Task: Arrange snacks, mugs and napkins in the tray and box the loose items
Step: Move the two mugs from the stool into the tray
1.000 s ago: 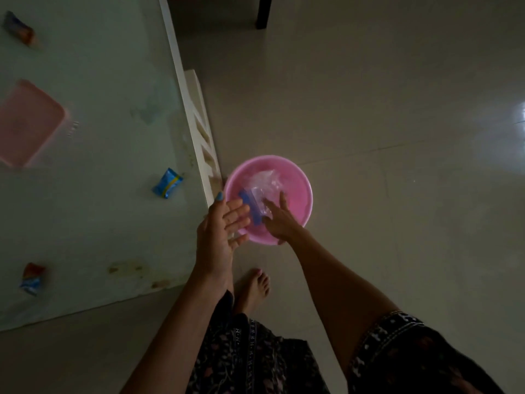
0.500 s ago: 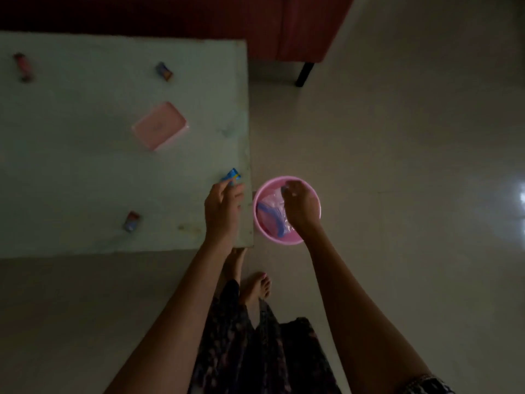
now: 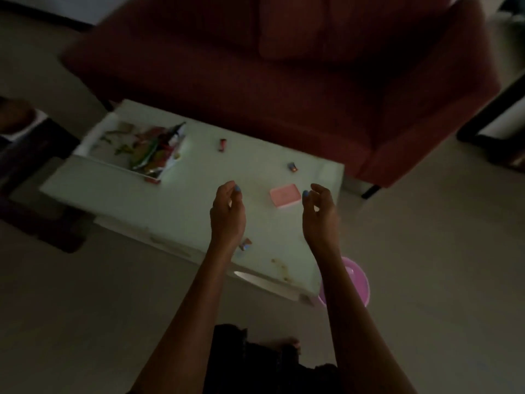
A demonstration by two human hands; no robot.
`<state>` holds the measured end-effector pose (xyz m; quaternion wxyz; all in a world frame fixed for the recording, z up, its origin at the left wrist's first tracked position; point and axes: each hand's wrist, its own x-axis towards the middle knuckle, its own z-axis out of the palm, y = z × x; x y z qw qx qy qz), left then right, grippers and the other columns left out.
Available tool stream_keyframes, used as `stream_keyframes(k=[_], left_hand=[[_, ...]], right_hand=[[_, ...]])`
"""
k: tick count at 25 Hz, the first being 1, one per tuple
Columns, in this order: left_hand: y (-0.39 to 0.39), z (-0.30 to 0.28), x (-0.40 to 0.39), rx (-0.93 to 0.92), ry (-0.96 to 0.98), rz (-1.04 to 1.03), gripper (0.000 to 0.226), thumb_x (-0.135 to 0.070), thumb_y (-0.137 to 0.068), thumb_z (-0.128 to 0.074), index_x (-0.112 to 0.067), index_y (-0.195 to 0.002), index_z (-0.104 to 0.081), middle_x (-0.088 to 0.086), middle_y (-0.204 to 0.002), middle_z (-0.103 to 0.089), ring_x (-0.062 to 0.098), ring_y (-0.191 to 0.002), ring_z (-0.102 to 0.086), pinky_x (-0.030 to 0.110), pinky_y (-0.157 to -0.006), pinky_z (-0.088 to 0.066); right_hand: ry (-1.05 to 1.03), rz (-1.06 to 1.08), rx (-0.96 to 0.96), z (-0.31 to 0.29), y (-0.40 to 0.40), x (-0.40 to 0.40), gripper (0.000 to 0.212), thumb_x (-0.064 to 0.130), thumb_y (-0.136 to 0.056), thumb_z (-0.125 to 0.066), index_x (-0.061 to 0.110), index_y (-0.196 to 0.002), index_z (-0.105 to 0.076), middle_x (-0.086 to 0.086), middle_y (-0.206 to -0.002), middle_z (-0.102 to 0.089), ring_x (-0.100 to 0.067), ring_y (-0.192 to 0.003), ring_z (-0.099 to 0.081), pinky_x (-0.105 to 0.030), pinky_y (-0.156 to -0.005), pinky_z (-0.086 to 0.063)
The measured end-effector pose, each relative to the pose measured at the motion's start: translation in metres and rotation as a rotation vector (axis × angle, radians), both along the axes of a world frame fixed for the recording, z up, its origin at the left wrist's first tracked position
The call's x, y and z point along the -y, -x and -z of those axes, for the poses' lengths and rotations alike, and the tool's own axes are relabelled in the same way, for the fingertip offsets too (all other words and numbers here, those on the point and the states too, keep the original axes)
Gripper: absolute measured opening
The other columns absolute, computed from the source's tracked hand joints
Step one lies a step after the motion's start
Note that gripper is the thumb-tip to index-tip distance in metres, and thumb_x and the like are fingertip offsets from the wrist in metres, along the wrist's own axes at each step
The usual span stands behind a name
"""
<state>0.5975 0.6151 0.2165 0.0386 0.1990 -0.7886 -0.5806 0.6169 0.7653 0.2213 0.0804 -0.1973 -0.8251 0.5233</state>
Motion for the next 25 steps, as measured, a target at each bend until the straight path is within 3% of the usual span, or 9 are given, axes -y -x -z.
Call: stream_keyframes(k=[5,9,11,16,25], left_hand=[[-0.021,-0.047,0.098,-0.026,0.007,-0.040,0.040,-0.028,-0.097,-0.038,-0.013,-0.134,-0.040,0.009,-0.140,-0.048,0.023,-0.124,-0.047,0.024,-0.090,-0.032],[-0.046,-0.061,0.182,-0.033,0.050,0.028,0.039,-0.025,-0.097,-0.036,-0.011,-0.133,-0.043,0.009,-0.141,-0.046,0.024,-0.128,-0.043,0.031,-0.103,-0.033],[-0.058,-0.066,0.218,-0.045,0.065,0.031,0.037,-0.023,-0.097,-0.037,-0.010,-0.130,-0.046,0.012,-0.137,-0.049,0.026,-0.125,-0.045,0.036,-0.102,-0.036],[-0.072,-0.065,0.288,-0.071,0.052,-0.005,0.031,-0.022,-0.097,-0.038,-0.011,-0.124,-0.048,0.011,-0.129,-0.054,0.022,-0.114,-0.050,0.026,-0.085,-0.035],[-0.018,-0.041,0.383,-0.033,-0.045,-0.106,0.036,-0.023,-0.097,-0.038,-0.012,-0.130,-0.043,0.012,-0.138,-0.048,0.025,-0.124,-0.046,0.028,-0.093,-0.036]], right_hand=[[0.024,-0.069,-0.061,-0.030,-0.007,0.098,0.035,0.027,-0.096,-0.047,0.013,-0.127,-0.050,-0.012,-0.126,-0.061,-0.025,-0.114,-0.057,-0.024,-0.086,-0.039],[0.049,-0.075,-0.113,-0.045,-0.017,0.176,0.034,0.026,-0.096,-0.047,0.012,-0.127,-0.051,-0.011,-0.127,-0.060,-0.022,-0.119,-0.055,-0.035,-0.099,-0.044],[0.036,-0.105,-0.144,-0.050,-0.023,0.214,0.033,0.027,-0.097,-0.046,0.011,-0.125,-0.053,-0.009,-0.126,-0.061,-0.022,-0.118,-0.055,-0.034,-0.096,-0.044],[0.014,-0.185,-0.149,-0.062,-0.023,0.287,0.031,0.028,-0.097,-0.046,0.012,-0.119,-0.059,-0.007,-0.124,-0.064,-0.023,-0.116,-0.057,-0.024,-0.086,-0.041],[-0.022,-0.303,-0.116,-0.046,0.044,0.381,0.028,0.025,-0.096,-0.049,0.012,-0.117,-0.061,-0.006,-0.120,-0.066,-0.021,-0.112,-0.059,-0.023,-0.081,-0.039]])
